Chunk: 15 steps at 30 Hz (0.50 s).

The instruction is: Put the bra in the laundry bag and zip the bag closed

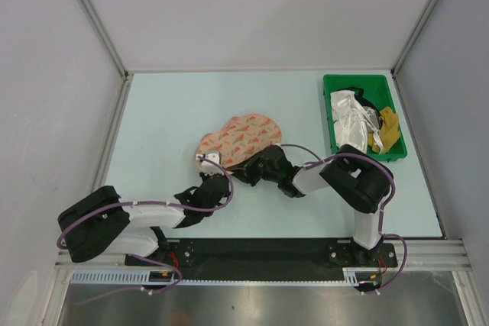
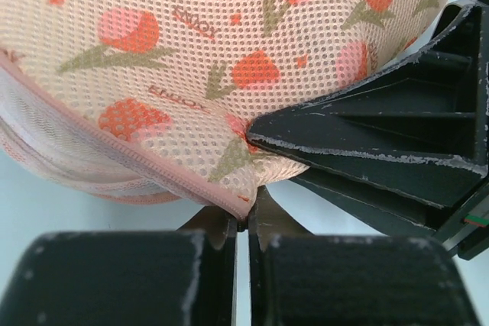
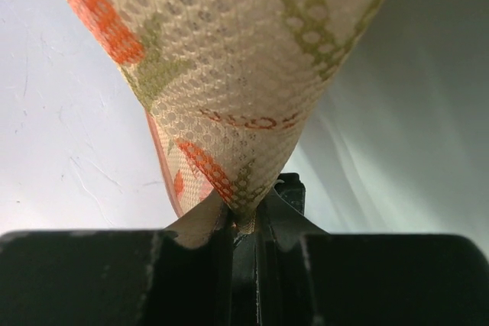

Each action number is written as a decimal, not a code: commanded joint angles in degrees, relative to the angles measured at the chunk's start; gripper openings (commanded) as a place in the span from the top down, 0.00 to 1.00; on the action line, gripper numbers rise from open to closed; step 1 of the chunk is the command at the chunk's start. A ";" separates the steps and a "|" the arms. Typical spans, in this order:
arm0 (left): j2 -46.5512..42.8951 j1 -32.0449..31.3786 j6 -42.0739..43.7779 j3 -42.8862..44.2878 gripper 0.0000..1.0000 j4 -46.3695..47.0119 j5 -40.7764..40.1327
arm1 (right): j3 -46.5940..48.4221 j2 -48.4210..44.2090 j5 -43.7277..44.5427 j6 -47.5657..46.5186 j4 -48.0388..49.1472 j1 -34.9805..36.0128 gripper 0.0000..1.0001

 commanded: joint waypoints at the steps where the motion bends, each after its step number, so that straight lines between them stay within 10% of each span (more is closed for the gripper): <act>1: 0.53 0.16 -3.04 2.54 1.00 -4.49 -4.25 | -1.47 -2.40 -0.17 0.73 2.10 0.71 1.00; 15: -11.59 6.04 -9.55 -3.26 1.00 -16.80 -1.53 | -6.65 -4.60 -1.75 -3.21 2.99 -2.80 1.00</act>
